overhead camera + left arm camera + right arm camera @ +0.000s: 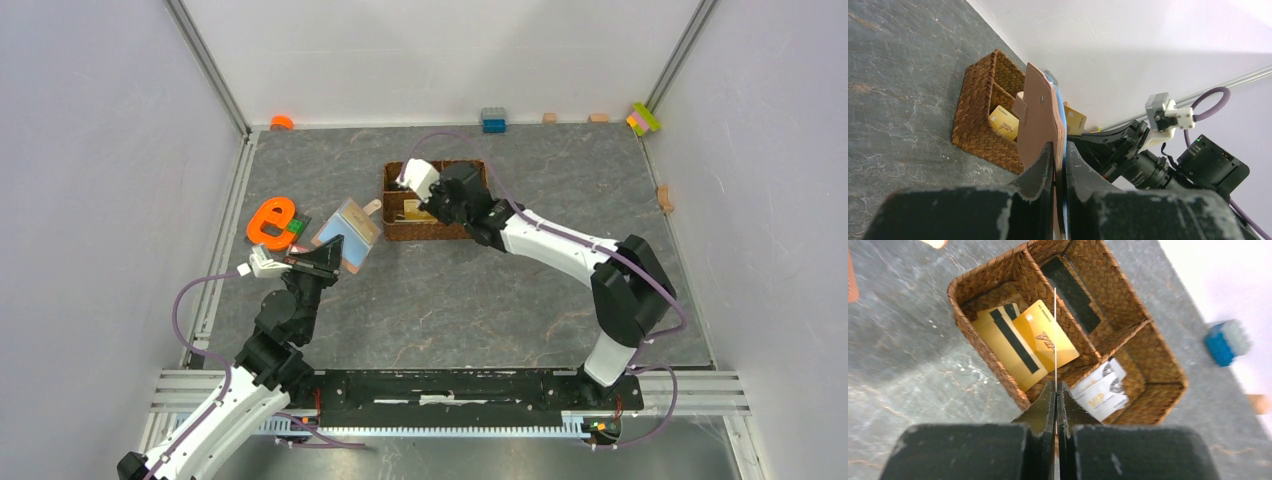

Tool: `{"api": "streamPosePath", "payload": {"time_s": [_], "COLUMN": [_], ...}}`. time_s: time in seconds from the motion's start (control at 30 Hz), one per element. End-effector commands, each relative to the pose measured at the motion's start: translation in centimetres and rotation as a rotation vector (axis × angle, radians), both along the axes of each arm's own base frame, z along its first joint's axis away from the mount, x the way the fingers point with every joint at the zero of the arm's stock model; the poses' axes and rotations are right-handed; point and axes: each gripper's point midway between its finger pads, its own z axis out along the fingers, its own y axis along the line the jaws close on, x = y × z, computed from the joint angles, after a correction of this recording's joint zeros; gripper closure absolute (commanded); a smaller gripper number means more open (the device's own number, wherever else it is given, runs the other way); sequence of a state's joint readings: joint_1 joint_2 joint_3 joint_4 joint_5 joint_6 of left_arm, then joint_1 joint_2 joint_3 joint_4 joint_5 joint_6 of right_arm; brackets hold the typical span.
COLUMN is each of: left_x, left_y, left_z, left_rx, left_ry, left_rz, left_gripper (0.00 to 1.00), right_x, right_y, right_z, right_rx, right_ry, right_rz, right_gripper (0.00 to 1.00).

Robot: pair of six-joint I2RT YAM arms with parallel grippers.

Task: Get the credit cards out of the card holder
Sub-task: Place the credit card in the storage box.

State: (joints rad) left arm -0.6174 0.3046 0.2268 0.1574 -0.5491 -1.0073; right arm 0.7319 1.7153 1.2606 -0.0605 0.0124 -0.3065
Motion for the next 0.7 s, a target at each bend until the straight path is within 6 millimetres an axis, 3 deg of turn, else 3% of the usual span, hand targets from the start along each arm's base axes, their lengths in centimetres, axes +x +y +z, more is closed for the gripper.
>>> {"api": "streamPosePath", "payload": {"time_s": [0.0, 0.13, 0.33, 0.67], "left_x": [0.1, 0.1, 0.1, 0.0], "left_y": [0.5, 0.4, 0.6, 0.6], "left_z": [1.1, 1.1, 1.1, 1.0], "left_rx": [-0.071, -0.072, -0.078, -0.082], "left_ry": [-0.022, -0.021, -0.026, -0.026], "left_rz": [0.029, 0.026, 0.033, 0.034], "left_gripper": [0.98, 0.98, 0.98, 0.98], "right_x": [1.6, 2.3, 3.2, 4.4], "right_y": [1.6, 1.8, 2.3, 3.1], "right_z": [2.2, 1.6, 1.7, -1.2], "right_rx": [-0.250, -0.429, -0.539, -0.671], "right_ry": [-0.298, -0.386, -0.433, -0.411], "right_rz": [0.057, 0.052, 0.038, 0.067], "right_gripper": [1.00, 1.00, 0.99, 1.00]}}
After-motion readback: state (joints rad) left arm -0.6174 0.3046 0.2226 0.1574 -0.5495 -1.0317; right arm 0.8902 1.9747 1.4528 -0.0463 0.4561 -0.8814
